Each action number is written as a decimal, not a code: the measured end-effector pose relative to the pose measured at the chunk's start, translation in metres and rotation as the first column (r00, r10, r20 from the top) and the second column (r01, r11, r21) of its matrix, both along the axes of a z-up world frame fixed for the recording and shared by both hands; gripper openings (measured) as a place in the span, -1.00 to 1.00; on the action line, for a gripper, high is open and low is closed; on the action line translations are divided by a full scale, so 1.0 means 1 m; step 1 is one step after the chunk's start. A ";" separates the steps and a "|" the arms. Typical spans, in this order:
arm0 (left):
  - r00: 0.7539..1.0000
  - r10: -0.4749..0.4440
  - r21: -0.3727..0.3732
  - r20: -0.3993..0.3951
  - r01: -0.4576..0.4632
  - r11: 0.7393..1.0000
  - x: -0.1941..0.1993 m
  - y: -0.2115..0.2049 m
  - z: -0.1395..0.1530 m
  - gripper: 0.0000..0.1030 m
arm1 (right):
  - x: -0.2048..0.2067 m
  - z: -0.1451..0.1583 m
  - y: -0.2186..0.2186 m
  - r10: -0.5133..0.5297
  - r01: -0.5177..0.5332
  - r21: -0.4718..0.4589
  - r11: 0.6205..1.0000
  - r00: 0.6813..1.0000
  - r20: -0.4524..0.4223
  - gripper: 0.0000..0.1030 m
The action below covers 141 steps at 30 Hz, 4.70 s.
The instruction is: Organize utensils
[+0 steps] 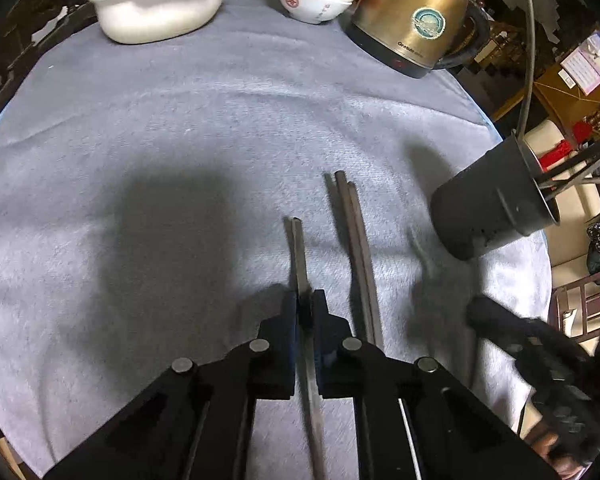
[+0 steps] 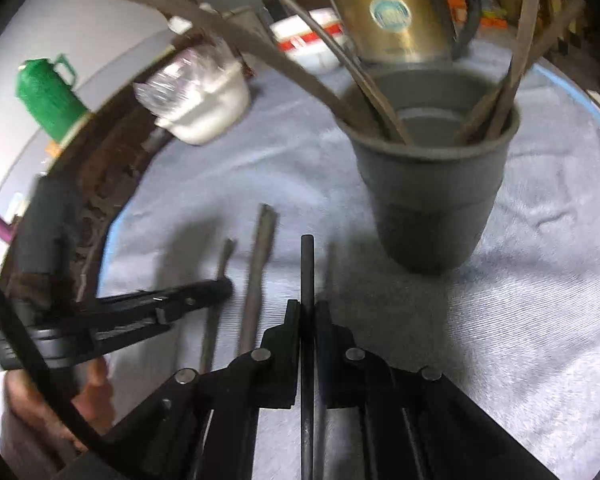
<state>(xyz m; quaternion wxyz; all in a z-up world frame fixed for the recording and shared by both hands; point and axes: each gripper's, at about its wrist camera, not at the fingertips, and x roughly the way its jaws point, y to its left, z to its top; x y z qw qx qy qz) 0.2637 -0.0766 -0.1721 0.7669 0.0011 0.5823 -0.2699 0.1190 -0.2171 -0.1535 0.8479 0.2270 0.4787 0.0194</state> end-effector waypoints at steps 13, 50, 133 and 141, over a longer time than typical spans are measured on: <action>0.947 0.019 -0.118 0.320 0.020 0.993 -0.064 0.041 0.129 -0.89 | -0.075 0.105 0.005 0.071 -0.056 -0.053 0.997 0.939 0.336 -0.86; 0.850 0.132 -0.233 0.510 -0.011 0.972 -0.053 -0.101 0.211 -0.89 | -0.045 0.180 -0.099 -0.167 0.289 -0.170 0.942 0.844 0.509 -0.86; 0.996 -0.056 0.029 0.068 0.055 0.998 -0.040 -0.016 -0.008 -0.86 | -0.066 -0.035 -0.033 -0.188 0.222 0.226 0.949 0.969 -0.163 -0.68; 0.991 -0.129 0.026 0.024 0.128 0.991 -0.059 0.014 -0.006 -0.86 | -0.026 -0.027 -0.012 -0.108 0.122 0.089 0.988 0.982 -0.153 -0.56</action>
